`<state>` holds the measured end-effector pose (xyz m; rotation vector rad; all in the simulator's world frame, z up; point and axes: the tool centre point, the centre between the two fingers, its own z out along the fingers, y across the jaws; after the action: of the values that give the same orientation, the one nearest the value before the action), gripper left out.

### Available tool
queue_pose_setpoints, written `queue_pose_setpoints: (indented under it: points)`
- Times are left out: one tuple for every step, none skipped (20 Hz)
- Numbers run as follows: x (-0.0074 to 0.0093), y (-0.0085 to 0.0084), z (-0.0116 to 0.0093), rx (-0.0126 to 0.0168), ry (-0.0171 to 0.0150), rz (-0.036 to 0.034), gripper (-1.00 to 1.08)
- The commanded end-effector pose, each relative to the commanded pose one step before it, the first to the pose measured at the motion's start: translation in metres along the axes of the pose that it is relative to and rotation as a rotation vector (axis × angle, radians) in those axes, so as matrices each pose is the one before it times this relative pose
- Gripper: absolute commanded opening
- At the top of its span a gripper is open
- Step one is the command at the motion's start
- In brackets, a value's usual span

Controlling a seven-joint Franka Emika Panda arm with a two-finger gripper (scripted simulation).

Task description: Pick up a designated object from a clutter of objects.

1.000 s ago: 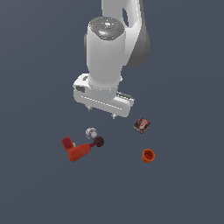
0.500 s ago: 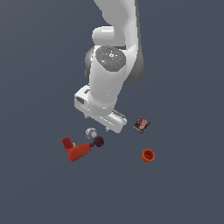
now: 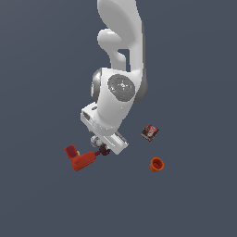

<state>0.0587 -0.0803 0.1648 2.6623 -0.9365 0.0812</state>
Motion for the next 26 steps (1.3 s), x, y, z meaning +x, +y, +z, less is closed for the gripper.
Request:
queue_pose_setpoints:
  points:
    - [0.00377,-0.00188,0.01169,-0.02049,0.01855,0.04329,1.08]
    - [0.00126,-0.00087,0.00462,-0.00773,0.00754,0.01656,1.08]
    - [0.00118,-0.00092,0.00461,-0.00754,0.00775,0.0164,1.08]
    - [0.0011,-0.00096,0.0046,-0.00734,0.00796,0.01624,1.08]
    - [0.00101,-0.001,0.00458,-0.00713,0.00816,0.01608,1.08]
    - [0.00092,-0.00104,0.00457,-0.00691,0.00836,0.01591,1.08]
    - [0.00083,-0.00107,0.00455,-0.00669,0.00854,0.01575,1.08]
    - [0.00075,-0.0011,0.00454,-0.00646,0.00872,0.01558,1.08]
    - [0.00066,-0.00113,0.00452,-0.00623,0.0089,0.01542,1.08]
    - [0.00057,-0.00115,0.0045,-0.00599,0.00906,0.01525,1.08]
    - [0.00048,-0.00118,0.00448,-0.00574,0.00922,0.01509,1.08]
    - [0.00039,-0.00119,0.00445,-0.00549,0.00937,0.01493,1.08]
    - [0.0003,-0.00121,0.00443,-0.00523,0.00951,0.01476,1.08]
    - [0.00021,-0.00122,0.0044,-0.00497,0.00965,0.01459,1.08]
    - [0.00012,-0.00123,0.00438,-0.0047,0.00977,0.01443,1.08]
    - [0.00003,-0.00123,0.00431,-0.00438,0.00978,0.01412,1.08]
    - [-0.00005,-0.00117,0.00408,-0.00393,0.00943,0.01332,1.08]
    - [-0.00012,-0.00111,0.00384,-0.00349,0.009,0.01246,1.08]
    - [-0.00018,-0.00105,0.0036,-0.00309,0.00856,0.01164,1.08]
    - [-0.00022,-0.00098,0.00336,-0.00272,0.00808,0.01082,1.08]
    - [-0.00026,-0.00092,0.00312,-0.00238,0.0076,0.01003,1.08]
    - [-0.00028,-0.00085,0.00289,-0.00207,0.00712,0.00926,1.08]
    - [-0.0003,-0.00078,0.00267,-0.0018,0.00661,0.0085,1.08]
    - [-0.00031,-0.00072,0.00244,-0.00155,0.0061,0.00776,1.08]
    - [-0.0003,-0.00065,0.00221,-0.00133,0.00559,0.00705,1.08]
    - [-0.0003,-0.00058,0.002,-0.00113,0.00507,0.00633,1.08]
